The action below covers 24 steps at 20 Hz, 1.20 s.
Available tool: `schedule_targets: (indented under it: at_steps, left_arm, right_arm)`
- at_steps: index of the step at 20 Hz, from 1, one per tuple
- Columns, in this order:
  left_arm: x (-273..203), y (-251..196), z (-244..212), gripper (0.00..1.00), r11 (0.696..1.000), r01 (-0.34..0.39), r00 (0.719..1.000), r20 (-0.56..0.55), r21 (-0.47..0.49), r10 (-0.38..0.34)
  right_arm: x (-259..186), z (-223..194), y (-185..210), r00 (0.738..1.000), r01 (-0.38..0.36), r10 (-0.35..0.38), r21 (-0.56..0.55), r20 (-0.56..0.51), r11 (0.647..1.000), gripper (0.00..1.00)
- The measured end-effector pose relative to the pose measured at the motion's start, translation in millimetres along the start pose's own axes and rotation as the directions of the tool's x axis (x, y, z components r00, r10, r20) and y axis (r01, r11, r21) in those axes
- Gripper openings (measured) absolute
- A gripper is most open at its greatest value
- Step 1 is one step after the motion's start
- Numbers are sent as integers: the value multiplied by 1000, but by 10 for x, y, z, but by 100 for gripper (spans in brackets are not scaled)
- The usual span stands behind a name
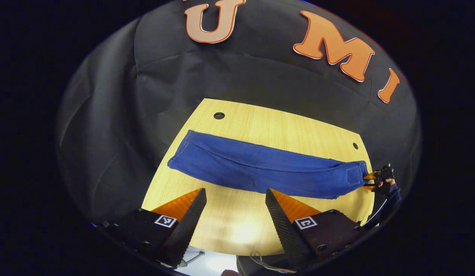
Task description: Grasp the waist and the cuffs of the jeans and fold them to make the two legs overlap; first hold the waist and fold one-third of the jeans toward the cuffs, then hold the cuffs and fold the remaining one-third in the same direction to finish folding.
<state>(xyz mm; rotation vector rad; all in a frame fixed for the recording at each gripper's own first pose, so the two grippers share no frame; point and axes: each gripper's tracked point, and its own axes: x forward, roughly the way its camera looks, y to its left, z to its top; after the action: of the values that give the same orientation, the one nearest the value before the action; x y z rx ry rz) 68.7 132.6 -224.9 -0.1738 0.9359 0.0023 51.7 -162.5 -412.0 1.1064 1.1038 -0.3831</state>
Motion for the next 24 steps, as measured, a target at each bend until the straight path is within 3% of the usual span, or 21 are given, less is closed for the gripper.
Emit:
schedule_targets:
  at_steps: [2,3,4,8,11,17,24]
  left_arm:
    - [33,-26,-38,96,1000,6,1000,-9,-18,-6]
    - [33,-41,-45,96,1000,7,1000,-11,-22,-7]
    - [35,-48,-37,96,1000,6,1000,-6,-18,-6]
    - [-62,-118,218,96,1000,5,994,108,6,-5]
    - [-70,-166,426,96,998,13,980,200,55,-23]
    - [18,-181,558,96,992,90,966,232,94,-110]
    - [136,-98,806,96,988,95,938,322,123,-130]
  right_arm:
    - [53,-4,42,997,-63,64,-14,34,998,28]
    - [38,-38,42,996,-76,75,6,41,997,27]
    - [35,-63,69,996,-86,86,12,38,996,19]
    - [-170,-65,145,990,-122,124,-25,72,992,18]
    - [-406,-67,310,970,-180,191,-89,149,980,18]
    - [-806,-276,700,931,-193,266,-281,248,940,18]
    - [-1185,-617,1064,896,-181,328,-431,298,884,18]
